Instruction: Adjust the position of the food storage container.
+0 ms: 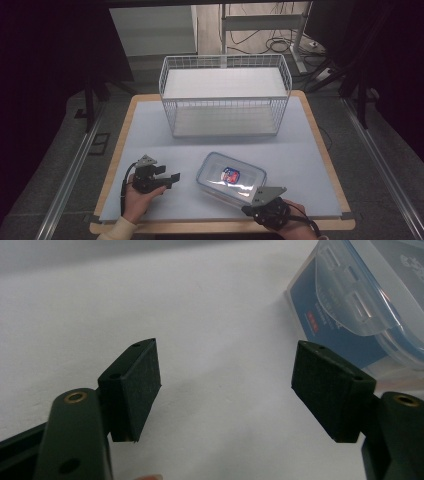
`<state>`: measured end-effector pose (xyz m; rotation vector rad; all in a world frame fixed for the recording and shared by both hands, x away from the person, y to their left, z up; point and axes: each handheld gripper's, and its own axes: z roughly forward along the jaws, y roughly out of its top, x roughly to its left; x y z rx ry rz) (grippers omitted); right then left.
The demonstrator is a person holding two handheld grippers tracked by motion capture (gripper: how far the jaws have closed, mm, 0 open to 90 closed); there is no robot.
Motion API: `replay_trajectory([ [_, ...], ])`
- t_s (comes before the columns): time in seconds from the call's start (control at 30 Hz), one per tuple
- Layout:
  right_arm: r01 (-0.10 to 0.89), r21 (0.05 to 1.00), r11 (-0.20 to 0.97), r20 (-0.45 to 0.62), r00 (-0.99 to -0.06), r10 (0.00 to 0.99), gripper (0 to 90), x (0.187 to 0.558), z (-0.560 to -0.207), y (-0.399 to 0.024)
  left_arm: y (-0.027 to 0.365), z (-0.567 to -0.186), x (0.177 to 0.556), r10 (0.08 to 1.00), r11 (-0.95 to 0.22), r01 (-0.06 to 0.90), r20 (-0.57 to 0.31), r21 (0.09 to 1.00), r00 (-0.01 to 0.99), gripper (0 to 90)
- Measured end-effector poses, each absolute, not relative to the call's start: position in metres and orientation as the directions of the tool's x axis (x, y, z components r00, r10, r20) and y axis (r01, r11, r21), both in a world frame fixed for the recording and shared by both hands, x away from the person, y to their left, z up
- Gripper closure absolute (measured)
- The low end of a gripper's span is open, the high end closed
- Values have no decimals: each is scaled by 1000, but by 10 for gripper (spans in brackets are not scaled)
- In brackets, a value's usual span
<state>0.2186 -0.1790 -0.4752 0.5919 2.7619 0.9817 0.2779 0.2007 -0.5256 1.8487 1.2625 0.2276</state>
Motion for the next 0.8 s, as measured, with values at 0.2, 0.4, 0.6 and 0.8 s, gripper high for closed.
replay_trajectory([
  [0.2,347,640,685,-10,-888,459,900,230,-475,-192,201,-526,278,830,-115,672,-301,732,470,274],
  [0.4,381,655,653,2,-865,502,900,241,-476,-203,200,-525,278,830,-117,670,-299,733,472,274],
  [0.6,401,666,629,1,-844,536,900,250,-476,-212,200,-525,278,829,-114,670,-301,734,471,272],
  [0.8,425,677,601,34,-834,551,900,257,-475,-219,200,-525,278,828,-112,670,-304,734,471,270],
])
